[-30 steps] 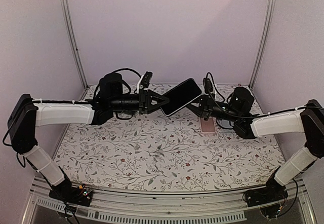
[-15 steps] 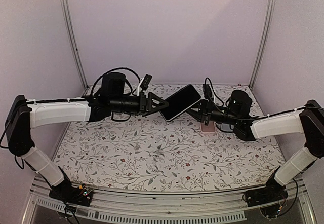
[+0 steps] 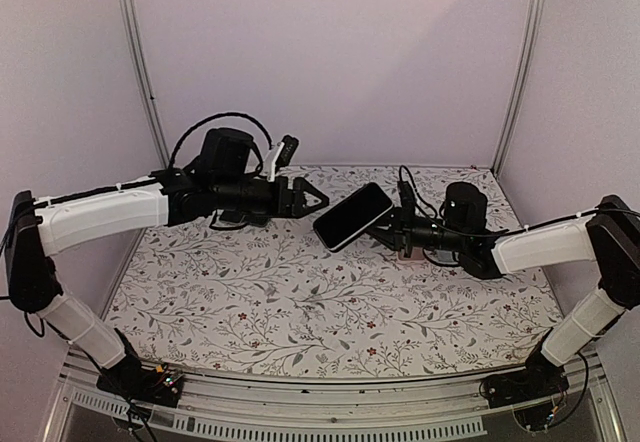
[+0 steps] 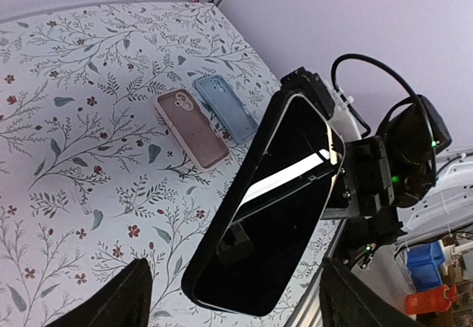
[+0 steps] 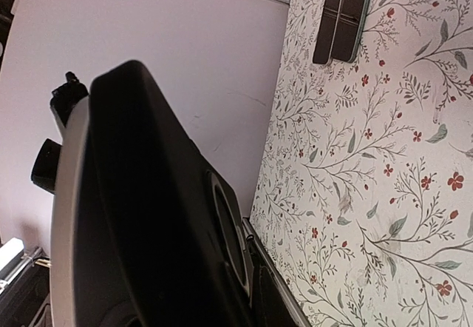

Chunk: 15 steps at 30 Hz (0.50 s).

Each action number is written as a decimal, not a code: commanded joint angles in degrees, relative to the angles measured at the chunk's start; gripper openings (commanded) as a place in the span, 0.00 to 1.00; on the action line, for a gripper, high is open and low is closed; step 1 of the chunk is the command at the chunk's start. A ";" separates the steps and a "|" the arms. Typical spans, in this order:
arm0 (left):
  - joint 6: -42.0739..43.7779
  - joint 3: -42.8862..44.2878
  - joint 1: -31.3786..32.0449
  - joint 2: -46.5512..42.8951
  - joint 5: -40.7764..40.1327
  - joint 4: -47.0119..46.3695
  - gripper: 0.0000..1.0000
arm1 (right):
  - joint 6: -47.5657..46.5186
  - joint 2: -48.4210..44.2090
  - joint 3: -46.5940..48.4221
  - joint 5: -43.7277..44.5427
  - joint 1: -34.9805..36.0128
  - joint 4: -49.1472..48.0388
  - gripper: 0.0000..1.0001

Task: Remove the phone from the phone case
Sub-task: Pass from the left arm to the right, then remove the phone case from the phone.

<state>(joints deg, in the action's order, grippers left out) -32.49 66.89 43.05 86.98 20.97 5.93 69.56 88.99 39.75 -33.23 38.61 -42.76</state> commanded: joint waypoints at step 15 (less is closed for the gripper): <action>17.23 22.81 15.48 14.67 -32.01 27.06 0.94 | -0.59 2.16 7.81 0.56 1.56 5.67 0.00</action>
<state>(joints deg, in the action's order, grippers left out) -18.57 86.41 56.88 99.07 -3.03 26.33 69.41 90.32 44.73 -32.84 39.16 -34.57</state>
